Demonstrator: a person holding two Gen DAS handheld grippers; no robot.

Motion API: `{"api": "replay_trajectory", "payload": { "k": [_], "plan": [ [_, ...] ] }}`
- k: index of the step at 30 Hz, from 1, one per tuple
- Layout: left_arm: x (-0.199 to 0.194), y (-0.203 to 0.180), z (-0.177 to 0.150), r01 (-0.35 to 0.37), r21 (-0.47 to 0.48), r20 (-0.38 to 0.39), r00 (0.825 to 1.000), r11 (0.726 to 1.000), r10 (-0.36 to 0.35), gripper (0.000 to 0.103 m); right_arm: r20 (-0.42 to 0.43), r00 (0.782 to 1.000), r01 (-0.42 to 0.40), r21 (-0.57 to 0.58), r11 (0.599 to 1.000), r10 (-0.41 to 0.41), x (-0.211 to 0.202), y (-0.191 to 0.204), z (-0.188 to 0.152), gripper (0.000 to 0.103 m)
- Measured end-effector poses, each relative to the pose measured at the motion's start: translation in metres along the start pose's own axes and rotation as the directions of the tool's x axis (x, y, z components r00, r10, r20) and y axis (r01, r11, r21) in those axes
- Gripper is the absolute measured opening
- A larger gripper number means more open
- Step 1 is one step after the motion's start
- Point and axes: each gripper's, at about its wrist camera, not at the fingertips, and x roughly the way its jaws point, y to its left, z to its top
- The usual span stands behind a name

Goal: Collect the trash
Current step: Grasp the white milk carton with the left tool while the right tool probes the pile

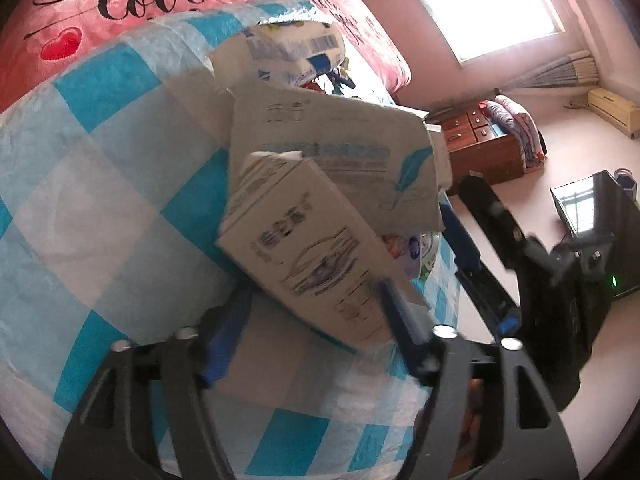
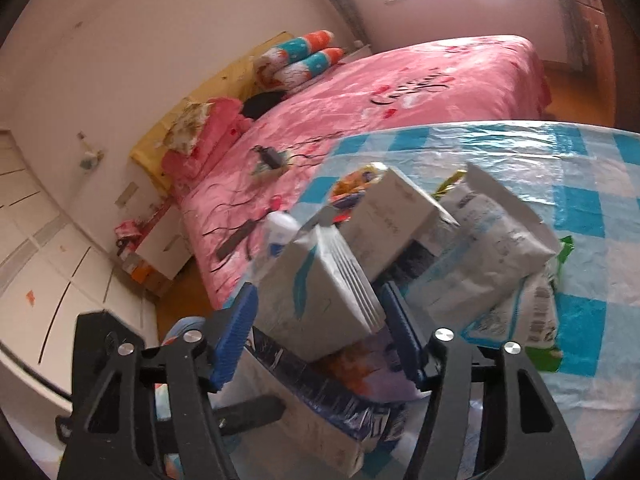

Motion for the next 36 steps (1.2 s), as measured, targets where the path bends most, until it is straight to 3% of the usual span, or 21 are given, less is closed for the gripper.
{"api": "replay_trajectory", "payload": {
  "k": [4,10,14,16,19,23,27,31,36],
  "plan": [
    [-0.002,-0.002,0.000,-0.014,0.002,0.025,1.000,1.000,0.013,0.085,-0.019,1.000,-0.015,-0.030,0.999,0.014,-0.003,0.012,-0.011,0.062],
    [-0.002,-0.004,-0.001,-0.016,0.016,0.043,0.999,1.000,0.016,0.086,-0.032,0.998,-0.055,0.032,0.998,0.056,-0.012,0.005,-0.024,0.062],
    [-0.004,-0.002,-0.001,-0.037,0.004,0.052,0.998,0.999,0.037,0.081,0.002,0.998,0.067,0.010,0.998,-0.067,-0.029,-0.002,-0.038,0.063],
    [-0.005,-0.002,-0.002,-0.053,0.008,0.058,0.997,0.999,0.053,0.072,0.015,0.989,0.149,0.042,0.988,-0.150,-0.038,-0.011,-0.047,0.073],
    [-0.005,-0.002,-0.002,-0.052,0.011,0.055,0.997,0.999,0.051,0.068,0.018,0.959,0.280,0.047,0.959,-0.281,-0.044,-0.020,-0.059,0.080],
    [-0.005,-0.001,-0.004,-0.052,0.015,0.051,0.997,0.999,0.051,0.063,-0.008,0.937,0.348,0.053,0.936,-0.348,-0.039,-0.027,-0.073,0.090],
    [-0.007,0.003,-0.003,-0.046,0.021,0.036,0.998,0.999,0.046,0.061,-0.004,0.888,0.460,-0.039,0.887,-0.460,-0.029,-0.015,-0.081,0.093],
    [-0.008,0.002,-0.005,-0.048,0.089,-0.003,0.999,0.995,0.048,0.061,-0.004,0.860,0.508,-0.082,0.857,-0.510,-0.024,-0.014,-0.087,0.094],
    [-0.013,0.003,0.002,-0.088,0.157,0.008,0.996,0.984,0.088,0.062,-0.082,0.863,0.499,-0.019,0.866,-0.499,-0.025,-0.036,-0.095,0.094]
  ]
}}
